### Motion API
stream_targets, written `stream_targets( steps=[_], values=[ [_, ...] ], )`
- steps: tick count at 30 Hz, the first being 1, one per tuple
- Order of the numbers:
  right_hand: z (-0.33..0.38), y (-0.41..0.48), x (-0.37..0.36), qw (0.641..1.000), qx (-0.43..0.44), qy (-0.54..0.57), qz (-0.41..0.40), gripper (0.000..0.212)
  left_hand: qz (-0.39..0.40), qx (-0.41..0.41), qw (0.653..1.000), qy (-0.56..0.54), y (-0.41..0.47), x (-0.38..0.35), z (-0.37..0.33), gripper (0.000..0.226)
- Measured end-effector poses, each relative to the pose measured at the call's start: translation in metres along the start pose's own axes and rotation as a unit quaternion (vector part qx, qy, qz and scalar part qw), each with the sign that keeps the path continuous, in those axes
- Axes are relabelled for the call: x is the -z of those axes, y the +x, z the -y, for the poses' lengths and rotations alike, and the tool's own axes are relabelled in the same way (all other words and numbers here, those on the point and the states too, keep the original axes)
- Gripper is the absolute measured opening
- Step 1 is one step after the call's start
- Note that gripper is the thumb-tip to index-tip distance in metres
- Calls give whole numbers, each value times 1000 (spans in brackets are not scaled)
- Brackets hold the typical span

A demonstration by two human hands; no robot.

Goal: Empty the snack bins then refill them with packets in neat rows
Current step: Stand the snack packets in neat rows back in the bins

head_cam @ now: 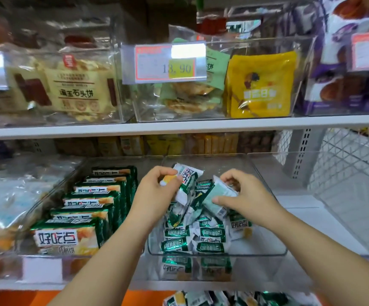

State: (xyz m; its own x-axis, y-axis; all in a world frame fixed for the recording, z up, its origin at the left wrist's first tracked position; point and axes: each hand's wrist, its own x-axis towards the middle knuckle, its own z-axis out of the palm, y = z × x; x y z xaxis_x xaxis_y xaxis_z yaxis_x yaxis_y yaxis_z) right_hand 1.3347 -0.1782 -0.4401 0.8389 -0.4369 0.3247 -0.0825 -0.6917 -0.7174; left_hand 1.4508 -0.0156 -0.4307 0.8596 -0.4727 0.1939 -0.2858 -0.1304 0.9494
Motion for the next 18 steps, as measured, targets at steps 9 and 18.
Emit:
stream_targets(
  steps=[9,18],
  values=[
    [32,-30,38,997,28,49,-50,24,66,145,966,-204,-27,-11,-28,55],
    [51,-113,38,979,37,60,-192,36,120,138,970,-161,-107,-36,-46,31]
  ],
)
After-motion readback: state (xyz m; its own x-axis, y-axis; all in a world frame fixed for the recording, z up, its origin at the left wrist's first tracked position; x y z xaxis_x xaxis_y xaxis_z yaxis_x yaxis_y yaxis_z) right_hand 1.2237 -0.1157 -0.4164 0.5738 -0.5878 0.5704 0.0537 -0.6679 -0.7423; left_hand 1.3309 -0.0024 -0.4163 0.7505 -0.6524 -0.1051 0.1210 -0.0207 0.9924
